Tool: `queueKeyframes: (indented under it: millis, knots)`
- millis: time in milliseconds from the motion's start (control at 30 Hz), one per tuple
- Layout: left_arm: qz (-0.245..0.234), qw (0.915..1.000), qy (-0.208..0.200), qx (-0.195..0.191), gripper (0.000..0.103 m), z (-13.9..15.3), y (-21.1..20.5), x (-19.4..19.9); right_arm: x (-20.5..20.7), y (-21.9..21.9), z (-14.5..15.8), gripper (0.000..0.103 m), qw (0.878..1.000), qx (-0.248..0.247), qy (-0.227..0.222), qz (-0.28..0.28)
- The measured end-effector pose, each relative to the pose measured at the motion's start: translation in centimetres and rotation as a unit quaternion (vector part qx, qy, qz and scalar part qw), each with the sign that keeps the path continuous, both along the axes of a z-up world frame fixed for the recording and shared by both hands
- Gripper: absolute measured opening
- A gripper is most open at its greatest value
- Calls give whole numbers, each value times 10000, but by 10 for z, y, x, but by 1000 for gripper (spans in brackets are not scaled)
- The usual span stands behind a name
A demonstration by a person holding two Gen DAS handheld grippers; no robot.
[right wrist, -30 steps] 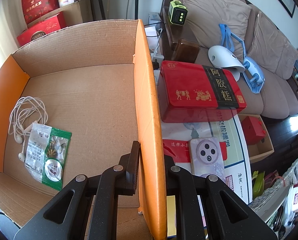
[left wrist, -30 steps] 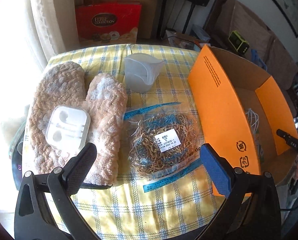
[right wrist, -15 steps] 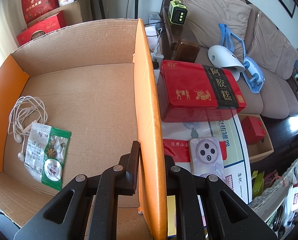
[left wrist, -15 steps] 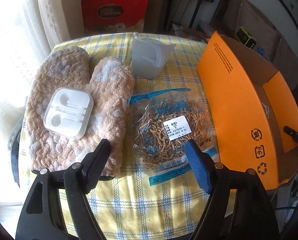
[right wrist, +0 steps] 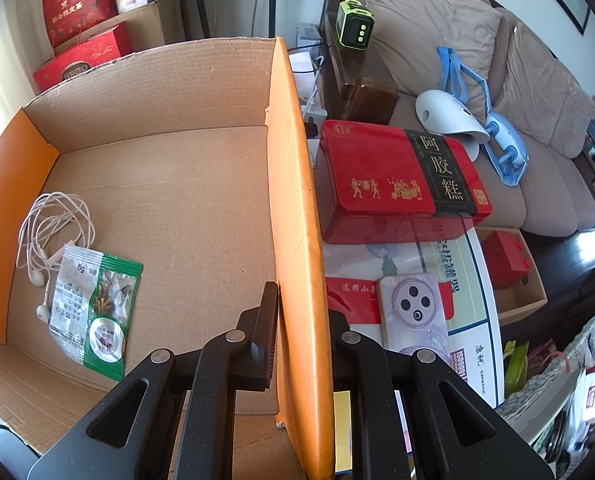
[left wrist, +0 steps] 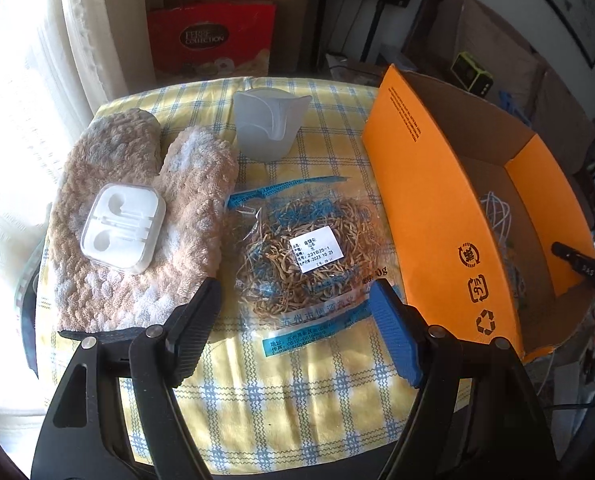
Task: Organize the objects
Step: 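Move the left tool to the clear bag of dried noodles and grasp it, then carry the noodle bag into the orange box and open the left gripper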
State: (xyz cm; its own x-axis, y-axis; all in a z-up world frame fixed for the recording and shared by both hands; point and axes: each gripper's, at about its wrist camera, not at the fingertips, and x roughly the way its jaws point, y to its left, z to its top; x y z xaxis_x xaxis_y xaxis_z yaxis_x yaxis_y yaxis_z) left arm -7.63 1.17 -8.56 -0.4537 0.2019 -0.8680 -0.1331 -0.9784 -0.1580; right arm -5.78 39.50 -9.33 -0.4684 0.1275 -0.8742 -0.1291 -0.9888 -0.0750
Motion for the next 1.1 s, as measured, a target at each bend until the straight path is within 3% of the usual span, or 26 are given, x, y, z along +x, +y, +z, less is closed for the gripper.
queueKeyframes:
  millis: [167,233,367,533,600,867,1100]
  knots:
    - [-137,9991,-329,236,64,-17,4,-5,0,0,0,14,10000,0,-3,4]
    - [-116,9990,-398,167,45,-24,5,-8,0,0,0,14,10000,0,-2,1]
    - [-65,9993,-330,176,35,-27,2,-10,0,0,0,14,10000,-8,-5,6]
    - [-57,9992,-252,320,7,-22,-4,-12,0,-2,-1,14,10000,1,-17,7]
    - [-84,9990,-212,373,3,-18,-5,-12,-1,-2,-1,14,10000,-1,-21,8]
    - [-11,9980,70,623,1,7,-13,-8,0,-3,0,14,10000,5,-29,16]
    - [-43,9953,448,852,1,46,-23,0,0,-3,0,14,10000,6,-29,15]
